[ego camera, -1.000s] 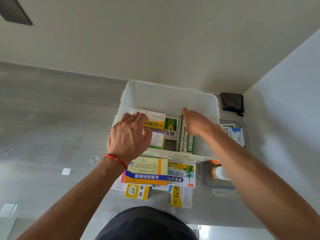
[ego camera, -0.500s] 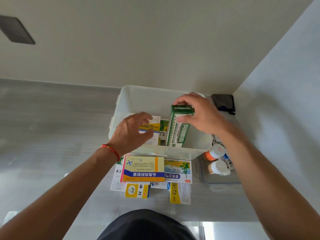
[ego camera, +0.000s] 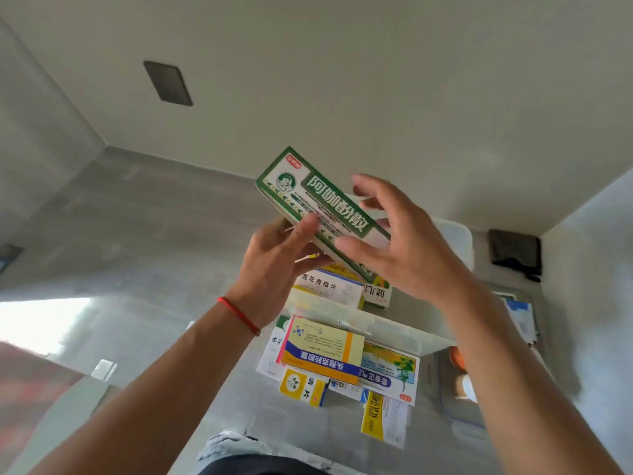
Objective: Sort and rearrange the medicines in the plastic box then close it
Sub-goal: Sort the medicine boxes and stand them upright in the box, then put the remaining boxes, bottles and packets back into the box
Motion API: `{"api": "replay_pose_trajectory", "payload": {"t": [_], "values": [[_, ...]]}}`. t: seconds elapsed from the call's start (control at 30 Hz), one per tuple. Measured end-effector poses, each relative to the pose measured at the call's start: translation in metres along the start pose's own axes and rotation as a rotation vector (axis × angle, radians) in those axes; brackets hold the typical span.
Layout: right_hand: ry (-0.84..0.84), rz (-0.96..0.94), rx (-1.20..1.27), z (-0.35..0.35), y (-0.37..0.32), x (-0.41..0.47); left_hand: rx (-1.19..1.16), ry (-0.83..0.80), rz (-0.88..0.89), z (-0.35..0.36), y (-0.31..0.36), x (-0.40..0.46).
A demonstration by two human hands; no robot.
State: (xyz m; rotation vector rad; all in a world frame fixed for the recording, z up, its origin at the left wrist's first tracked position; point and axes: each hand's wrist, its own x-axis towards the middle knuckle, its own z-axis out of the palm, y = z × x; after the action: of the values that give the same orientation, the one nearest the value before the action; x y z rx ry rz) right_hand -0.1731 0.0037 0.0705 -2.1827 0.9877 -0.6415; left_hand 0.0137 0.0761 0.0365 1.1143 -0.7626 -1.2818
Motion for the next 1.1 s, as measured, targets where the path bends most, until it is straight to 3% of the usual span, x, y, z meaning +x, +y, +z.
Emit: {"api": "replay_pose_trajectory", "payload": {"t": [0.23,0.4,0.67,0.87,1.0,1.1], "values": [[-0.174,-0.107,-0.003,0.120,-0.040,0.023,-0.185,0.345,-0.120,-0.110,0.000,-0.039],[-0.248,-0.127,-0.166,0.221,-0.079,0.062,-0.236,0.470,-0.179,-0.212,0.001,-0.057],[-0.428,-0.078,-0.146,0.425,-0.168,0.157,-0.235,0.640,-0.298,-0.455,0.018,-0.065],[-0.610,0.245,-0.020,0.529,-0.202,0.195,-0.154,0.691,-0.498,-0.598,0.022,-0.061],[-0.660,0.524,0.111,0.573,-0.204,0.203,-0.118,0.713,-0.566,-0.646,0.018,-0.053],[-0.625,0.620,0.241,0.597,-0.204,0.208,-0.044,0.713,-0.563,-0.663,0.015,-0.043]]}}
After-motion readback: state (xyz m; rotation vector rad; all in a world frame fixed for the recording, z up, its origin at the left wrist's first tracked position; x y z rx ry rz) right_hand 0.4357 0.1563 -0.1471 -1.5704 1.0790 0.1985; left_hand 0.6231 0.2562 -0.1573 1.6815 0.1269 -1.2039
